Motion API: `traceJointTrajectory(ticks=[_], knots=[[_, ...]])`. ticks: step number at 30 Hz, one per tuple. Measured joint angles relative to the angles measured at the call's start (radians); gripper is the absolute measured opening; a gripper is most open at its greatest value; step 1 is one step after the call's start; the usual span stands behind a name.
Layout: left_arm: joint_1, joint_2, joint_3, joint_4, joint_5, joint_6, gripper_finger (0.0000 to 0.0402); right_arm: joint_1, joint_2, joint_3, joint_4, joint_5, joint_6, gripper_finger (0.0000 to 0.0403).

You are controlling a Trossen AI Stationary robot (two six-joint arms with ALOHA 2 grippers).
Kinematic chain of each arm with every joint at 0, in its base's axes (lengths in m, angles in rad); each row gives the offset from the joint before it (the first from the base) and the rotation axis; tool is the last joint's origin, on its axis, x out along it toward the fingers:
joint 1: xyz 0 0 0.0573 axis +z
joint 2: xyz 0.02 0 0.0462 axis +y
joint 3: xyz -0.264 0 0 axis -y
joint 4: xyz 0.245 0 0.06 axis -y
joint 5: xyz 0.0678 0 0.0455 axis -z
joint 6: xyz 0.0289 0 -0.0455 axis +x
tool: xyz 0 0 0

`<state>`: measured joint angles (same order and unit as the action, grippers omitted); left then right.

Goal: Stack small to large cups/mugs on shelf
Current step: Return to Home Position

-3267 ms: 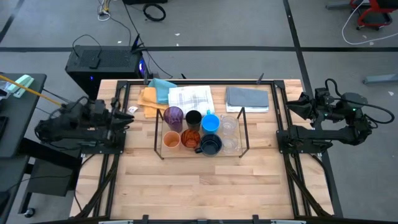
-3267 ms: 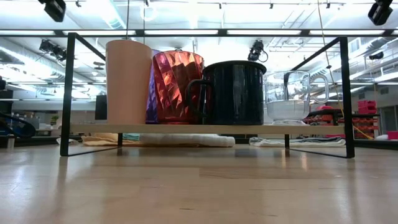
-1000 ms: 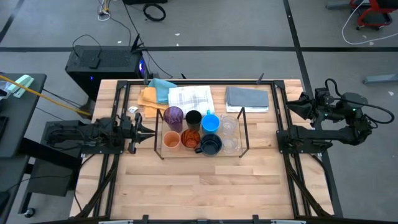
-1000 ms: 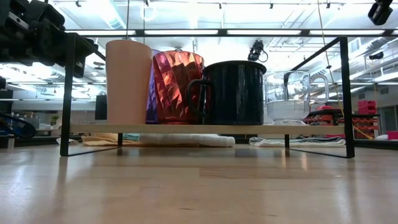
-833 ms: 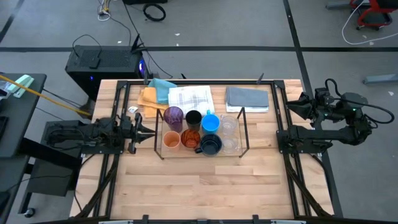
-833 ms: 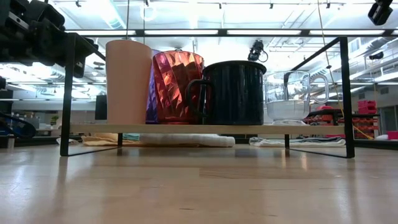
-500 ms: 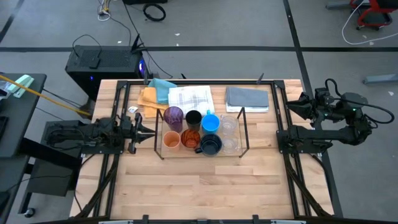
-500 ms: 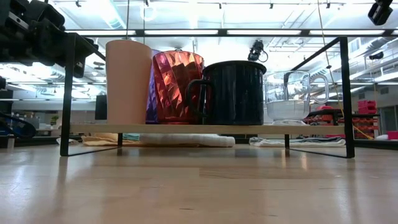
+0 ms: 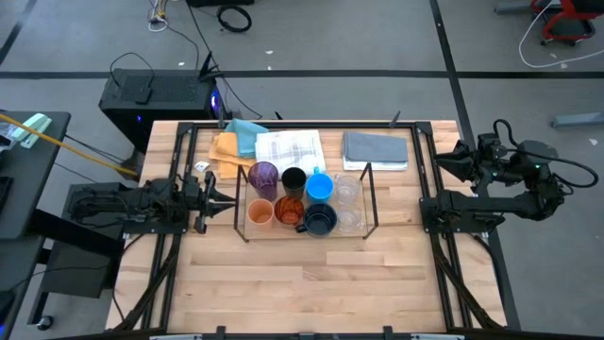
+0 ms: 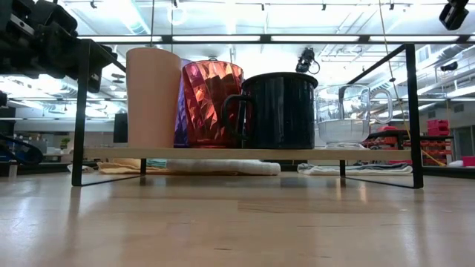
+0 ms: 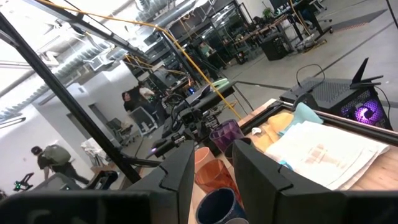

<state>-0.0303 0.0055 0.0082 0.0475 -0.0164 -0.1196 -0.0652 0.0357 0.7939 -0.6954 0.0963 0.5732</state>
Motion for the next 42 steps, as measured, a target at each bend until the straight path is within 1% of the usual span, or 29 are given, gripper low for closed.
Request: traceJointTrajectory(ticks=[7,14,19,21,30,35,42], knots=[[0.0,0.0,0.0,0.0,0.0,0.0,0.0082,0.0,0.0,0.0,-0.023,0.0,-0.017,0.0116],[0.0,0.0,0.0,0.0,0.0,0.0,0.0076,0.0,0.011,0.041,-0.017,0.0,-0.202,0.0116],[0.0,0.0,0.0,0.0,0.0,0.0,0.0071,0.0,0.027,0.068,0.067,0.0,-0.254,0.0116],[0.0,0.0,0.0,0.0,0.0,0.0,0.0072,0.0,0.027,0.068,0.069,-0.002,-0.269,0.0116],[0.0,0.0,0.0,0.0,0.0,0.0,0.0082,-0.004,-0.002,0.066,0.032,-0.057,-0.286,0.0116],[0.0,0.0,0.0,0.0,0.0,0.0,0.0077,-0.005,-0.006,0.064,0.03,-0.067,-0.286,0.0116],[0.0,0.0,0.0,0.0,0.0,0.0,0.0071,-0.006,-0.034,0.017,0.033,-0.08,-0.282,0.0116]])
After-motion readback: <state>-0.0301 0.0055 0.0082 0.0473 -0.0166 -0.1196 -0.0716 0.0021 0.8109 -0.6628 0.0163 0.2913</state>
